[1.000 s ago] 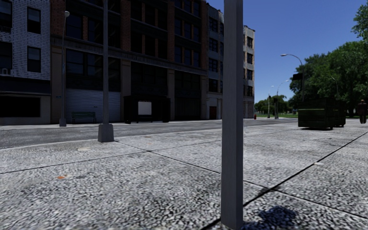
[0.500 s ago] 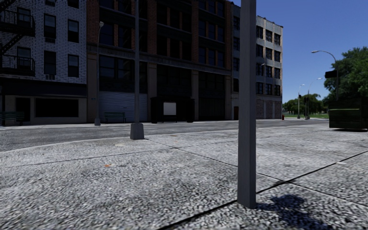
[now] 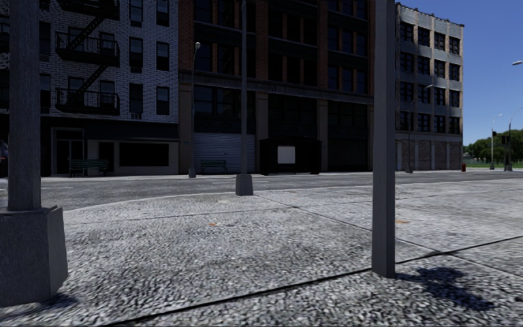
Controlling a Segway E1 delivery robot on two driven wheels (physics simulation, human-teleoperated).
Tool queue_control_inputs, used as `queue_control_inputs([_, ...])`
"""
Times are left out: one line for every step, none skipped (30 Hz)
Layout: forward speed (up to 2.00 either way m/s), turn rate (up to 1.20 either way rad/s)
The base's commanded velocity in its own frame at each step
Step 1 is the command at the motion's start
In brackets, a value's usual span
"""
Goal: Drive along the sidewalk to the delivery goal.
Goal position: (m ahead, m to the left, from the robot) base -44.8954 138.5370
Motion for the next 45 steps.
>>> queue_control_inputs([-0.75, 0.48])
queue_control_inputs([-0.75, 0.48])
queue_control_inputs([-0.75, 0.48])
queue_control_inputs([-0.75, 0.48])
queue_control_inputs([-0.75, 0.48])
queue_control_inputs([-0.75, 0.48])
queue_control_inputs([-0.68, 0.4])
queue_control_inputs([0.0, 0.13])
queue_control_inputs([0.0, 0.13])
queue_control_inputs([0.0, 0.0])
queue_control_inputs([0.0, 0.0])
queue_control_inputs([0.0, 0.0])
queue_control_inputs([0.0, 0.0])
queue_control_inputs([0.0, 0.0])
queue_control_inputs([0.0, 0.0])
queue_control_inputs([0.0, 0.0])
queue_control_inputs([0.0, 0.0])
queue_control_inputs([0.0, 0.0])
queue_control_inputs([0.0, 0.0])
queue_control_inputs([0.0, 0.0])
queue_control_inputs([0.0, 0.0])
queue_control_inputs([0.0, 0.0])
queue_control_inputs([0.0, 0.0])
queue_control_inputs([0.0, 0.0])
queue_control_inputs([0.0, 0.0])
queue_control_inputs([0.0, 0.0])
queue_control_inputs([0.36, 0.0])
queue_control_inputs([1.13, 0.0])
queue_control_inputs([1.51, 0.0])
queue_control_inputs([1.51, 0.0])
queue_control_inputs([1.51, 0.0])
queue_control_inputs([1.51, 0.0])
queue_control_inputs([1.51, 0.0])
queue_control_inputs([1.51, 0.0])
queue_control_inputs([1.51, 0.0])
queue_control_inputs([1.51, 0.0])
queue_control_inputs([1.51, 0.0])
queue_control_inputs([1.51, 0.0])
queue_control_inputs([1.51, 0.01])
queue_control_inputs([1.51, 0.02])
queue_control_inputs([1.51, 0.02])
queue_control_inputs([1.51, 0.03])
queue_control_inputs([1.51, 0.05])
queue_control_inputs([1.52, 0.05])
queue_control_inputs([1.52, 0.05])
